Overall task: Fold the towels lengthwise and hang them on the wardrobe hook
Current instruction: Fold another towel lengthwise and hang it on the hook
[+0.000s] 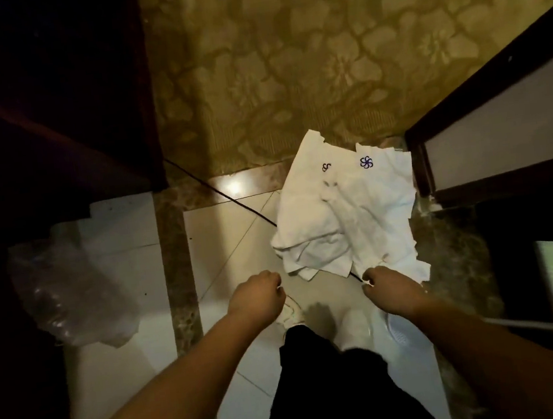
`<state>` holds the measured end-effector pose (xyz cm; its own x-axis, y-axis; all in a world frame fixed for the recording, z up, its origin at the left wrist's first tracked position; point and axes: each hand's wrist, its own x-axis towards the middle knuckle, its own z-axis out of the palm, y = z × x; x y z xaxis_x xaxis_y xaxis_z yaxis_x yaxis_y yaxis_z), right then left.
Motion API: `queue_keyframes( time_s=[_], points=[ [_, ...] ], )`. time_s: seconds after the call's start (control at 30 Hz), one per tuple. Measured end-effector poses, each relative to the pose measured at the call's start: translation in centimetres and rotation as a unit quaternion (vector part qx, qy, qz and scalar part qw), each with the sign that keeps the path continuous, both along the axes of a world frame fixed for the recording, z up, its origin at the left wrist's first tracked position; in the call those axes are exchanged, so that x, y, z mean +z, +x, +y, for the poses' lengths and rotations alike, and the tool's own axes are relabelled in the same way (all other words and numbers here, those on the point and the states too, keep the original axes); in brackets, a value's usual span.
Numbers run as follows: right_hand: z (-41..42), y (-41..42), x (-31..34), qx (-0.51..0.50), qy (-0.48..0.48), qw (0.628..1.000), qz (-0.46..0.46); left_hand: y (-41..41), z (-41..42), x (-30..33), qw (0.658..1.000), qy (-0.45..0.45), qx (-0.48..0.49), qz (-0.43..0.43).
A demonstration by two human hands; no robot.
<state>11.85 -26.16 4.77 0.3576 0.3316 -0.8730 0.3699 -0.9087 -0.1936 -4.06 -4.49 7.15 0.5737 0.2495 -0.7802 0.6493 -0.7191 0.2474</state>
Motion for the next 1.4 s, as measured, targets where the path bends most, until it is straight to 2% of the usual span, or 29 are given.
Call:
queue_keyframes(
  time_s=[0.13,0.3,0.43,0.47,0.57,0.7,0.73,0.8,0.9,1.0,1.07,1.13,1.3,1.4],
  points=[
    [2.5,2.0,-7.8,-0.006,-0.007,1.000,0.018,2.4,1.3,-8.1,0.999,0.000,-0.036,-0.002],
    [3.8,4.2,-18.1,-0.042,0.033,0.999,-0.011,4.9,1.7,-18.0,0.999,-0.002,-0.032,-0.021],
    [5.3,5.4,-24.5,-0.173,0.021,0.984,0.042,6.8,1.6,-24.6,0.999,0.029,0.025,-0.035],
    [5.7,5.4,-25.7,-0.235,0.016,0.969,0.073,7.3,1.6,-25.8,0.998,0.027,0.053,-0.033],
    [7.1,4.7,-28.9,-0.440,0.023,0.880,0.177,8.6,1.4,-29.6,0.977,-0.011,0.214,-0.008],
    [8.7,4.1,-31.2,-0.566,0.057,0.792,0.223,9.4,1.3,-31.4,0.922,-0.030,0.385,-0.011],
    [8.8,4.2,-31.4,-0.585,0.061,0.778,0.221,9.4,1.2,-31.5,0.907,-0.036,0.419,-0.010],
    [8.5,4.9,-31.4,-0.595,0.063,0.777,0.195,9.5,1.1,-31.1,0.882,-0.068,0.467,-0.005],
    [7.3,5.2,-29.6,-0.623,0.063,0.765,0.152,9.0,0.5,-28.1,0.889,-0.108,0.444,0.010],
    [5.7,4.1,-27.4,-0.694,0.078,0.686,0.204,8.0,-0.3,-25.1,0.888,-0.139,0.438,0.018],
    [4.2,3.4,-24.5,-0.714,0.091,0.649,0.246,7.4,-0.9,-21.7,0.864,-0.173,0.472,0.026],
    [3.0,3.0,-21.6,-0.713,0.087,0.650,0.248,7.3,-1.5,-18.8,0.840,-0.205,0.502,0.035],
    [2.2,3.7,-12.5,-0.721,0.107,0.643,0.235,7.7,-2.7,-11.1,0.822,-0.250,0.511,0.025],
    [2.8,5.0,-5.8,-0.686,0.158,0.675,0.223,7.9,-2.8,-5.7,0.818,-0.258,0.514,0.023]
  ],
)
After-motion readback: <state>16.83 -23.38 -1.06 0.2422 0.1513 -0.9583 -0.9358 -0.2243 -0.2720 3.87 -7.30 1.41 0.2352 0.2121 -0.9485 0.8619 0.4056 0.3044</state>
